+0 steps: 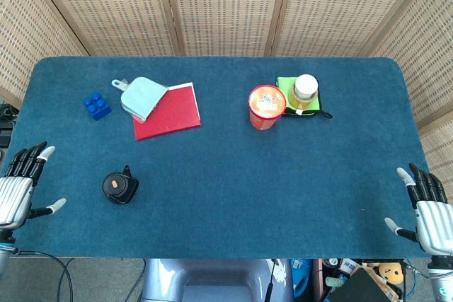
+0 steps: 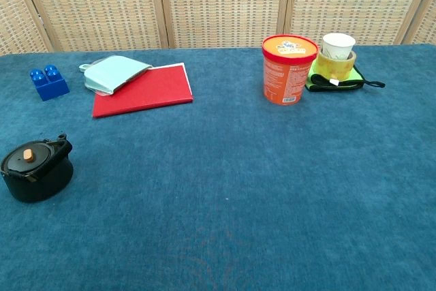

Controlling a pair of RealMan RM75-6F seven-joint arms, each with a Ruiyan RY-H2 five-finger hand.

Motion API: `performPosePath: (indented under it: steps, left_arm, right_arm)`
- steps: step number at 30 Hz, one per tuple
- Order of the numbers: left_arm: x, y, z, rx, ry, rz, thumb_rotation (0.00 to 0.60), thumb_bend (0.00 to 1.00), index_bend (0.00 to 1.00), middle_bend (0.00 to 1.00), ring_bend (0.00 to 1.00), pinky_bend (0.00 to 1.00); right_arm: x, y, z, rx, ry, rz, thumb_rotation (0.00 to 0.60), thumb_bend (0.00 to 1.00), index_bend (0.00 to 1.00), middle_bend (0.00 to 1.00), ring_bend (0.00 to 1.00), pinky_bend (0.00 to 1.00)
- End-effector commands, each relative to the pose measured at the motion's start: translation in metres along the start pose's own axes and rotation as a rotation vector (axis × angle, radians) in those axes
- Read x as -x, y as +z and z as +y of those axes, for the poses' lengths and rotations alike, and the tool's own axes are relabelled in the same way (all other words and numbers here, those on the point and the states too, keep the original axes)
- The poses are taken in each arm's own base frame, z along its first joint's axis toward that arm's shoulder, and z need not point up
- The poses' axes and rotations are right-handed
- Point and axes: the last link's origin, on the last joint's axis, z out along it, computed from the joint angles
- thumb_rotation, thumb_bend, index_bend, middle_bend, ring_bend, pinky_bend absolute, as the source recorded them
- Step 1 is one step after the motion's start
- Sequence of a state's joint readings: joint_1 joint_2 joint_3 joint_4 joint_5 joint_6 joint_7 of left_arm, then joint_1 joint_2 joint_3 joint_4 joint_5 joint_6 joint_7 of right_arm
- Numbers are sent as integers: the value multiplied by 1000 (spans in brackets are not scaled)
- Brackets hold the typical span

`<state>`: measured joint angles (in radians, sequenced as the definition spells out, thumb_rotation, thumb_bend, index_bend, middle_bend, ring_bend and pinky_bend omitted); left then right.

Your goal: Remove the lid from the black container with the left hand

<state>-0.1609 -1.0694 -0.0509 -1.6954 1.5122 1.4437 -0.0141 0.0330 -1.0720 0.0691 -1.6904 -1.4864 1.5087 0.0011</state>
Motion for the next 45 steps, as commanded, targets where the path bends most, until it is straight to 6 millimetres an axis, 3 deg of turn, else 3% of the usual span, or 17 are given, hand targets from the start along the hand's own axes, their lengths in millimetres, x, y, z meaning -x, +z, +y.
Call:
performPosePath:
  steps: [1,8,18,24,36,39,40,45]
  left_arm:
    - [0,0,0,0,0,-1,600,155,0,0,0,0]
    - [12,4,1,21,39,-52,600,150,0,0,0,0]
    - [79,30,29,190,47,-160,600,137,0,0,0,0]
    - [103,39,49,252,69,-194,600,137,0,0,0,0]
    - [113,65,66,245,106,-211,600,136,0,0,0,0]
    - [112,80,74,251,114,-215,600,137,0,0,0,0]
    - [111,93,81,252,111,-219,600,137,0,0,0,0]
    - [110,115,95,243,101,-222,600,137,0,0,0,0]
  right_arm:
    - [0,0,0,0,1,0,600,0,0,0,0,0]
    - [0,-1,-1,-3,5,-3,600,0,0,0,0,0]
    - [-2,2,2,11,21,-5,600,0,0,0,0,0]
    - [-3,1,4,11,28,-9,600,0,0,0,0,0]
    - [-4,3,6,20,39,-7,600,0,0,0,0,0]
    - [-4,4,7,24,38,-10,600,0,0,0,0,0]
    - [-3,5,8,27,38,-11,600,0,0,0,0,0]
    - [-3,7,10,36,38,-14,600,0,0,0,0,0]
